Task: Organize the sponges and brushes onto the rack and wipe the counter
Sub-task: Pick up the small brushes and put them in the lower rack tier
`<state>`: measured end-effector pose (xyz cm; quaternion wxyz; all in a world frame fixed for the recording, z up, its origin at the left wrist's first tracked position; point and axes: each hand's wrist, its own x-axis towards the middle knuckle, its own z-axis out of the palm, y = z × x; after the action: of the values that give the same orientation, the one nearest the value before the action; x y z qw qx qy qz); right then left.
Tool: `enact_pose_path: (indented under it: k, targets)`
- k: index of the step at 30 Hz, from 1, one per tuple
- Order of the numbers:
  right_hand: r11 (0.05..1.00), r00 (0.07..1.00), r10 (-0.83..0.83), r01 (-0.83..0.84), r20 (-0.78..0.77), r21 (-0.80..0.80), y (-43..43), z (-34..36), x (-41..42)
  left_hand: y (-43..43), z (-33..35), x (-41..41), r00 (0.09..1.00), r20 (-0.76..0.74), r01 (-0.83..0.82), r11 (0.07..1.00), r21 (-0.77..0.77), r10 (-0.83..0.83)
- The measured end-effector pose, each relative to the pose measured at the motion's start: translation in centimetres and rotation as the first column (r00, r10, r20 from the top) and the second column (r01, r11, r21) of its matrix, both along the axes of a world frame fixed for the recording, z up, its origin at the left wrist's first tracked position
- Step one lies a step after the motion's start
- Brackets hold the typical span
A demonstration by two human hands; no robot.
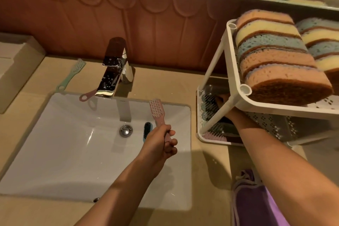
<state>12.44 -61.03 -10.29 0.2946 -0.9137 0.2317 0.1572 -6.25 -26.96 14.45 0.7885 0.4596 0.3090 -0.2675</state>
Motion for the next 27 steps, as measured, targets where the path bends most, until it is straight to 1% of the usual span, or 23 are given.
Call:
enact_pose_path:
  k: [1,2,3,4,5,7,8,10,12,13,14,16,18,20,23,25,27]
  targets:
    - [0.999,1.000,0.011,-0.010,-0.026,0.033,0.2,0.9,-0.8,0.0,0.1,-0.1,1.000,0.001,0.006,1.000,-0.002,-0.006]
    - [0.998,1.000,0.005,-0.003,-0.026,0.064,1.5,3.5,-2.1,0.0,0.3,-0.3,1.000,0.003,0.012,1.000,-0.005,-0.012]
    - [0.989,1.000,-0.007,0.005,0.019,0.146,3.5,7.7,-4.0,0.0,0.4,-0.4,1.000,0.007,0.017,1.000,-0.009,-0.017]
    - [0.983,0.999,-0.041,0.040,0.004,0.180,6.1,11.5,-5.8,0.0,0.5,-0.6,1.000,0.013,0.022,1.000,-0.010,-0.022]
    - [0.983,0.999,-0.034,0.039,-0.030,0.181,8.2,14.8,-7.3,0.1,0.5,-0.7,1.000,0.017,0.021,1.000,-0.010,-0.021]
    - [0.987,1.000,-0.009,0.011,-0.014,0.161,9.8,17.2,-8.7,0.2,0.5,-0.9,1.000,0.015,0.000,1.000,-0.012,0.000]
    - [0.988,0.999,0.034,-0.034,0.008,0.150,10.6,18.4,-9.3,0.2,0.5,-1.0,1.000,0.014,-0.013,1.000,-0.020,0.013]
    - [0.994,0.986,0.020,-0.037,0.163,0.102,11.5,19.2,-10.0,0.4,0.6,-1.3,1.000,0.024,-0.003,0.999,-0.038,0.003]
    - [0.993,0.945,-0.077,0.046,0.317,0.105,12.1,19.3,-11.1,0.5,0.5,-1.6,0.998,0.032,0.048,0.998,-0.041,-0.046]
    - [0.988,0.921,-0.124,0.077,0.370,0.137,12.5,19.8,-12.1,0.6,0.6,-1.9,0.997,0.033,0.078,0.996,-0.040,-0.076]
    - [0.973,0.901,-0.179,0.101,0.396,0.208,13.1,20.4,-13.5,0.7,0.5,-2.1,0.994,0.036,0.106,0.994,-0.037,-0.105]
    - [0.916,0.868,-0.311,0.166,0.386,0.365,13.8,21.4,-16.4,0.7,0.4,-2.5,0.984,0.053,0.171,0.985,0.004,-0.171]
    - [0.832,0.841,-0.429,0.227,0.328,0.506,14.8,22.5,-19.5,0.8,0.2,-3.1,0.957,0.099,0.263,0.960,0.099,-0.273]
    - [0.795,0.856,-0.426,0.200,0.292,0.573,16.0,23.1,-22.6,0.7,0.0,-3.9,0.904,0.145,0.373,0.908,0.190,-0.402]
    - [0.737,0.886,-0.394,0.146,0.244,0.660,18.6,23.9,-25.8,0.3,-0.4,-4.8,0.819,0.175,0.487,0.823,0.291,-0.546]
    - [0.726,0.882,-0.392,0.123,0.261,0.676,19.7,23.8,-26.6,-0.3,-0.8,-5.1,0.777,0.175,0.525,0.776,0.350,-0.605]
    - [0.736,0.859,-0.419,0.132,0.294,0.664,20.3,23.9,-26.9,-1.1,-1.1,-5.4,0.756,0.177,0.536,0.751,0.386,-0.630]
